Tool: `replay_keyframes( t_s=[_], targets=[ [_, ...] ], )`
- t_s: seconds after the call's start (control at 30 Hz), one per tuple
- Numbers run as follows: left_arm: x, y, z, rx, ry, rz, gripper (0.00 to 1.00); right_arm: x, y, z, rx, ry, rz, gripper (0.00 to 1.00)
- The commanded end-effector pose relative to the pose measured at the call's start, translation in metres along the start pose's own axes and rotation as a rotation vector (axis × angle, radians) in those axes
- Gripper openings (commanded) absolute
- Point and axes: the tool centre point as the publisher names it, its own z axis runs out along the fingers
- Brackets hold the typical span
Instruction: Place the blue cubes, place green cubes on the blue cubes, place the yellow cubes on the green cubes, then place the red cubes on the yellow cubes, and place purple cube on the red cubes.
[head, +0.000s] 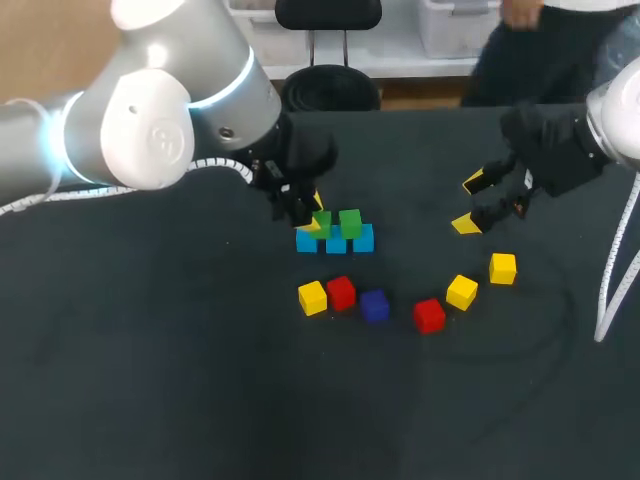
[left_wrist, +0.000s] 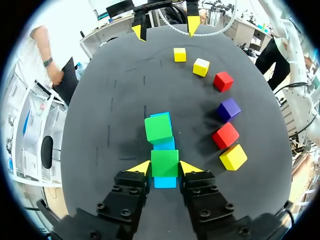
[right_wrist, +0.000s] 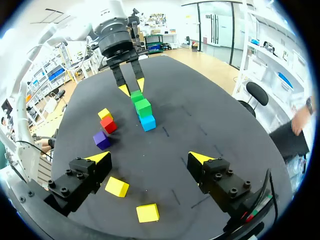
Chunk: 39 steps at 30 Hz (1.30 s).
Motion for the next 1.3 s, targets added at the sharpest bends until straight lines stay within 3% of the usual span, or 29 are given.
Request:
replay_keyframes(
  t_s=[0.03,0.47,0.63,1.03,1.2,1.3],
  targets=[
    [-0.0001,0.0037,0.0012,0.005,0.002,0.000,0.00,0.0001,-0.0009,0.0009,-0.001,-0.002,-0.001,1.00],
    [0.0005,0.0032,0.0020,0.008,0.005,-0.005,0.01,0.0001,-0.0009,0.0009,-0.001,-0.002,-0.001,1.00],
    [0.0008,0.0034,0.0021,0.009,0.008,-0.007,0.22,0.0001,-0.0009,0.0009,-0.001,-0.002,-0.001,1.00],
    [0.0007,0.0041,0.0027,0.010,0.009,-0.009,0.28,0.0001,-0.0009,0.0009,-0.001,-0.002,-0.001,1.00],
    [0.0006,0.0042,0.0029,0.012,0.012,-0.011,0.49,0.0001,-0.0009,0.0009,-0.001,-0.002,-0.001,1.00],
    [0.0006,0.0041,0.0029,0.014,0.013,-0.011,0.76,0.0001,-0.0009,0.0009,-0.001,-0.002,-0.001,1.00]
  ],
)
